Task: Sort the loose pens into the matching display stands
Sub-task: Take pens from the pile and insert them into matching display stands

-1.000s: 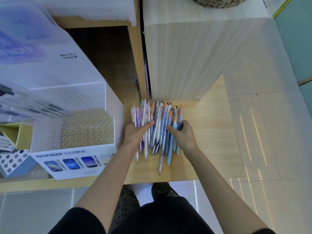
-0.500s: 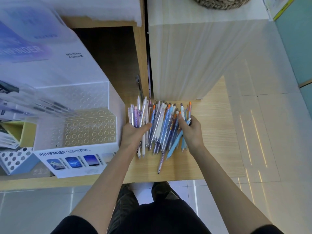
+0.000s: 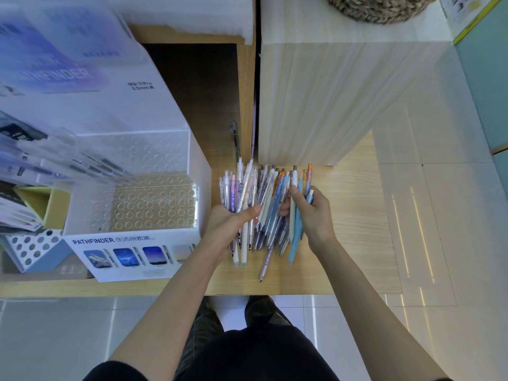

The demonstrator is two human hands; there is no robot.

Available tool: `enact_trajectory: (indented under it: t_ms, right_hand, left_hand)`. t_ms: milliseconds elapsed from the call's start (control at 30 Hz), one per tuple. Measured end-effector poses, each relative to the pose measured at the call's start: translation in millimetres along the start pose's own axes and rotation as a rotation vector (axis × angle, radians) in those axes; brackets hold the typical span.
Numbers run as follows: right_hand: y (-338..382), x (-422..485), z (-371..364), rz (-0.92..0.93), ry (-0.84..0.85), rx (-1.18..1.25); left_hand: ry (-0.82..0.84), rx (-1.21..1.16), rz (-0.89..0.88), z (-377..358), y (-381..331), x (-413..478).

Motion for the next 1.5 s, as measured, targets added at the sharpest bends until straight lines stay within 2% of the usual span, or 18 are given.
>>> enact_trajectory:
  t_ms: [133,267,367,500,567,700,800,933,1067,1333,1500]
  right_hand:
    - [6,-2,-11,-0.008,0.024,0.031]
    - [9,-1,-16,0.008,-0.035,-0.082]
    - [12,1,-17,-0.019,-0.048,-0.076]
    - [17,-3,-23,-0.094,0.074,0.047]
    - [17,-5,-27,-0.108,0.123,0.024]
    - [18,-2,-30,-0.050,0.019,-0.163]
    - [17,3,-28,-0.071,-0.026,-0.182]
    - [20,-6,-39,-0.209,0.096,-0.014]
    - [33,-31,-59,-0.218,0.239,0.136]
    - [53,-73,-102,-0.192,0.298,0.142]
    - [53,-105,-145,-0.184,0.390,0.125]
  left_hand:
    - [-0.004,-0.018,-0.022,2,-4,-8]
    - [0.005,-0.025,-0.014,3,3,-6]
    - [-0.005,-0.092,-0.011,7,5,-11]
    - [0.004,-0.218,-0.068,10,3,-18]
    - [-0.001,-0.255,-0.087,13,1,-20]
    - [0.019,-0.272,-0.101,14,-10,-32]
    - [-0.008,-0.286,-0.080,18,-5,-33]
    - [0.002,-0.331,-0.121,22,-6,-39]
    - [0.061,-0.395,-0.189,24,-9,-52]
    - [-0.019,-0.445,-0.303,64,-7,-76]
    - [-0.054,-0.458,-0.311,109,10,-93]
Point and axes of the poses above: each hand's wrist, its own x-axis towards the middle knuckle, its own z-axis out of the back of the hand, y = z × x, the point moved 4 cm from there along x, towards the middle knuckle
